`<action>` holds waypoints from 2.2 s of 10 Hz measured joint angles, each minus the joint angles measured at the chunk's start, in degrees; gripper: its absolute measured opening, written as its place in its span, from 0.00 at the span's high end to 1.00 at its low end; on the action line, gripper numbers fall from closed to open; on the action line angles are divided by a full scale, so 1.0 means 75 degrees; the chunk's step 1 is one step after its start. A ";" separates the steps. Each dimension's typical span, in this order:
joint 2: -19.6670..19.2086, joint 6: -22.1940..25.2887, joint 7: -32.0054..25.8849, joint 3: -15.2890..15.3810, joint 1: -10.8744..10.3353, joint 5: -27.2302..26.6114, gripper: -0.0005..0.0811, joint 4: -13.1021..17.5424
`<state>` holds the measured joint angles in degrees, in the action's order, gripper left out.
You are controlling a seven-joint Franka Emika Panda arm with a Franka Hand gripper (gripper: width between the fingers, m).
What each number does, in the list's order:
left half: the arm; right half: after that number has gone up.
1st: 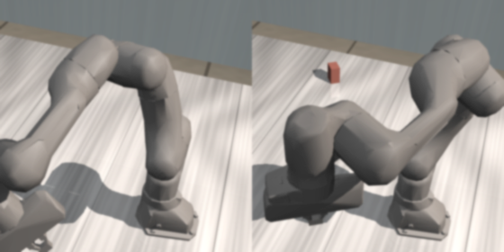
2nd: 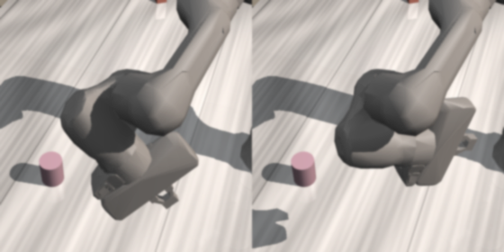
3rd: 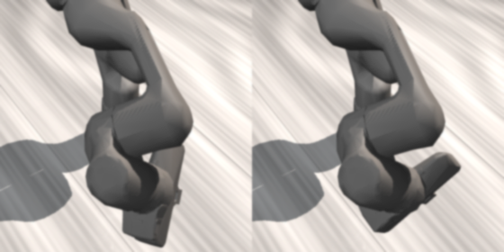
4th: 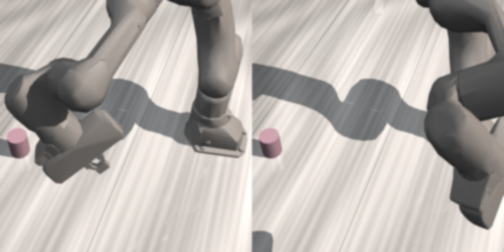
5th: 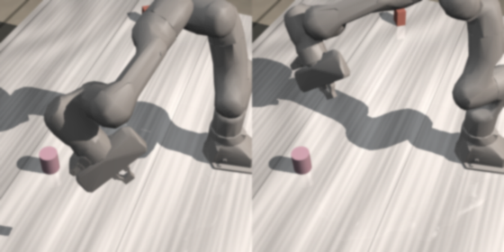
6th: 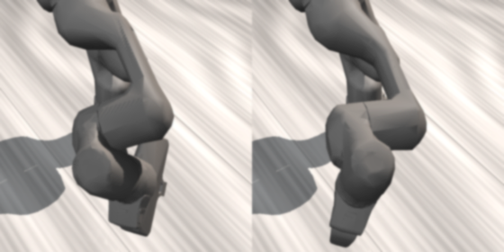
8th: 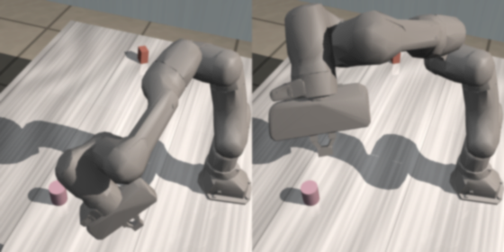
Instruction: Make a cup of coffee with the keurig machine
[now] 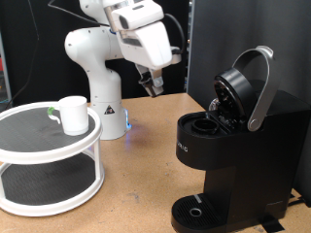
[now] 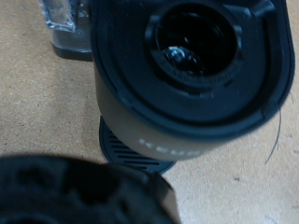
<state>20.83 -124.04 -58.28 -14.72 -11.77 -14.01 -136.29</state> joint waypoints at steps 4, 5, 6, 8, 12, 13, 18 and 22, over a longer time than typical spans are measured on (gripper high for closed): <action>-0.0389 0.0600 -0.0075 0.0126 -0.0237 -0.0028 0.41 0.0838; -0.0518 0.0602 0.0012 0.0151 -0.0239 -0.0028 0.41 0.0965; -0.0652 0.0714 0.0027 0.0153 -0.0239 -0.0028 0.41 0.1081; -0.0862 0.0859 0.0027 0.0144 -0.0238 -0.0033 0.41 0.1223; -0.1024 0.0967 0.0016 0.0117 -0.0234 -0.0513 0.41 0.1480; -0.1024 0.0967 0.0016 0.0100 -0.0229 -0.0593 0.41 0.1509; -0.1025 0.0850 0.0424 0.0130 -0.0228 -0.0461 0.41 0.1521; -0.1025 0.0823 0.0307 0.0151 -0.0235 -0.0524 0.41 0.1363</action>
<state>13.14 -117.87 -55.98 -13.58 -13.53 -17.94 -126.07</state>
